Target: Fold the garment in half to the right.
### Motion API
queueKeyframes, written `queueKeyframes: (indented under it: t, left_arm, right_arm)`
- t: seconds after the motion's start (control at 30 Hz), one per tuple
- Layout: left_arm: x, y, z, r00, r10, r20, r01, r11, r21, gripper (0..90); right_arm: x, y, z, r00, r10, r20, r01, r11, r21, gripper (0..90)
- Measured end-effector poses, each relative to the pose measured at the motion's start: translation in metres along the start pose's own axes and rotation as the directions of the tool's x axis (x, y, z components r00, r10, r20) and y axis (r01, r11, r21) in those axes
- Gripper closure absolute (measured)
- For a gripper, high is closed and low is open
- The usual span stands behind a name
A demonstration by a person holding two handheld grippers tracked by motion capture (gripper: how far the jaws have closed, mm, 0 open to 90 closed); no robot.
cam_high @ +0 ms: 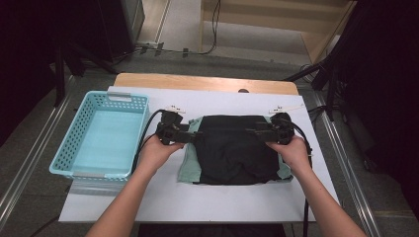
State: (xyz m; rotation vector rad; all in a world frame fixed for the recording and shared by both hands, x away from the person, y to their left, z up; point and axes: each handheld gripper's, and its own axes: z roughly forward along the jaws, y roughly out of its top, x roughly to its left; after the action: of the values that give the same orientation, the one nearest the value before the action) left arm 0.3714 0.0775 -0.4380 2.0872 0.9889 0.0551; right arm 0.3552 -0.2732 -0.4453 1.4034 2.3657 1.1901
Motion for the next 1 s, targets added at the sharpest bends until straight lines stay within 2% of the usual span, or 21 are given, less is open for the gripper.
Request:
queueKeyframes:
  t: [0.23,0.53,0.9,1.0]
  left_arm:
    - [-0.005,-0.003,-0.004,0.9999,0.016,0.004,-0.016,0.9998,0.007,33.7]
    - [-0.012,-0.013,-0.006,0.9992,0.04,-0.001,-0.04,0.999,0.02,33.7]
    - [-0.018,-0.023,-0.01,0.9993,0.038,0.0,-0.038,0.9988,0.03,33.7]
    - [-0.019,-0.028,-0.013,0.9996,0.028,0.004,-0.028,0.9994,0.022,33.7]
  right_arm:
    - [0.005,0.001,0.008,0.9997,-0.025,-0.005,0.025,1.0,0.017,34.5]
    - [0.01,0.003,0.014,0.999,-0.038,-0.023,0.038,0.999,0.01,34.2]
    - [0.017,0.01,0.021,0.9973,-0.055,-0.048,0.056,0.998,0.016,34.2]
    - [0.017,0.011,0.024,0.9964,-0.046,-0.07,0.047,0.999,0.014,34.2]
